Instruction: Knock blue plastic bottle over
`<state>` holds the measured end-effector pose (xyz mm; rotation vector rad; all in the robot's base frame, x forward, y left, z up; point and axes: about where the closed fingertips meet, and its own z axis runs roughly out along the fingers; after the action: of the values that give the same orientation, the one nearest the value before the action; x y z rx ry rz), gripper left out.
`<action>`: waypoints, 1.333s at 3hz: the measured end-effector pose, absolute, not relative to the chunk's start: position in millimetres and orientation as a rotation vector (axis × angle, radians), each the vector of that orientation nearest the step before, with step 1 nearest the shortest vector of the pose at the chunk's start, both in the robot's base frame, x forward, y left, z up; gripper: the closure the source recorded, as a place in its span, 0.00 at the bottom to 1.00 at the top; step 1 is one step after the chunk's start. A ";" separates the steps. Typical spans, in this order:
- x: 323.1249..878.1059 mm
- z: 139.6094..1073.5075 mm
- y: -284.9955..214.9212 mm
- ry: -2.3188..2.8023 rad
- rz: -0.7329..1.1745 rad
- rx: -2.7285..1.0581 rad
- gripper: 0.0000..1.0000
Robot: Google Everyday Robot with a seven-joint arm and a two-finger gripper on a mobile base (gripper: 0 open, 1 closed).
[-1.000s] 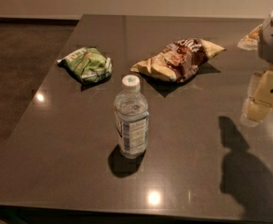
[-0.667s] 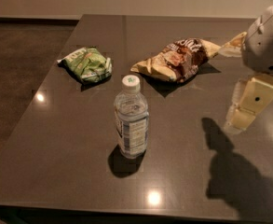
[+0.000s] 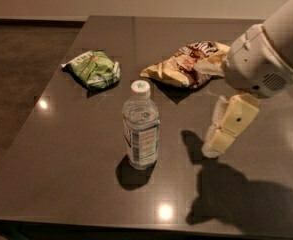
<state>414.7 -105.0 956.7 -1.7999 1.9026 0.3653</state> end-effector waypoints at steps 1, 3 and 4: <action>410.8 948.9 -55.4 1.816 0.490 -1.826 0.00; 402.7 935.0 -9.7 1.767 0.607 -1.857 0.00; 398.8 928.4 3.5 1.765 0.651 -1.858 0.15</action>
Offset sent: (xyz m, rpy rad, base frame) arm -0.0039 0.1014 -0.0267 0.1423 0.0877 0.1483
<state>398.8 3.5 928.4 -1.8583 1.7647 0.6510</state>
